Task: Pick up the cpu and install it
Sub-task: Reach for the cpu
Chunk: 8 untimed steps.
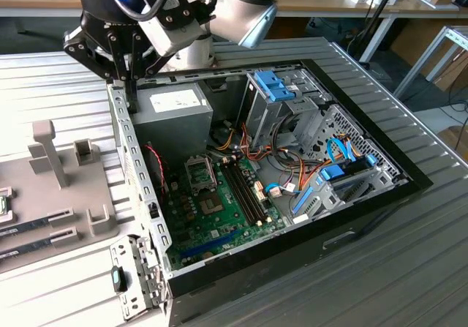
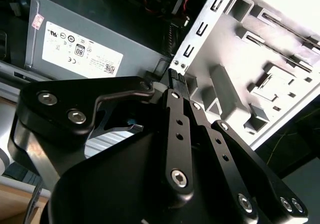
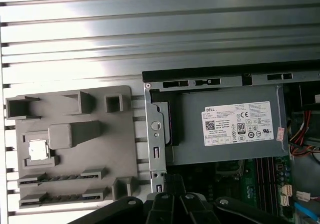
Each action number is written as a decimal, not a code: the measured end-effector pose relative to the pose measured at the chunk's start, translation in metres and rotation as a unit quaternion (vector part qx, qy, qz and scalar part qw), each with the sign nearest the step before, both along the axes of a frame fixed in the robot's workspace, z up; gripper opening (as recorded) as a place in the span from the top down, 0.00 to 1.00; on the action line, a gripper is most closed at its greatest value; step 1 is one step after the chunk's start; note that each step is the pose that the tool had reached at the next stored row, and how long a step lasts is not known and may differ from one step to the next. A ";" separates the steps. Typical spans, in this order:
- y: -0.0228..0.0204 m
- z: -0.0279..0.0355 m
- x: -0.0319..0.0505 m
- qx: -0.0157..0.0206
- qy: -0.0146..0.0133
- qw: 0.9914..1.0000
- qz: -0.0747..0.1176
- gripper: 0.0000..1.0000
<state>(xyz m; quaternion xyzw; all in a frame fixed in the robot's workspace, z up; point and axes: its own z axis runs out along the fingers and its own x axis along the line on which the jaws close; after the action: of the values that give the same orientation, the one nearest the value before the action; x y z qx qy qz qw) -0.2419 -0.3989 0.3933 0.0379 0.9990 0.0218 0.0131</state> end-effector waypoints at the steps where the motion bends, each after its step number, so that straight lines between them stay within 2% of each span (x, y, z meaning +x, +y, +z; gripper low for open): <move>1: 0.0000 0.0000 -0.0022 0.000 0.000 1.000 0.000 0.89; 8: 0.0000 0.0000 -0.0086 0.000 0.000 1.000 0.000 0.89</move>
<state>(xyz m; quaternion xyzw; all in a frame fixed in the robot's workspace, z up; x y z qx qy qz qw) -0.2505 -0.3990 0.3933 0.0379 0.9990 0.0219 0.0131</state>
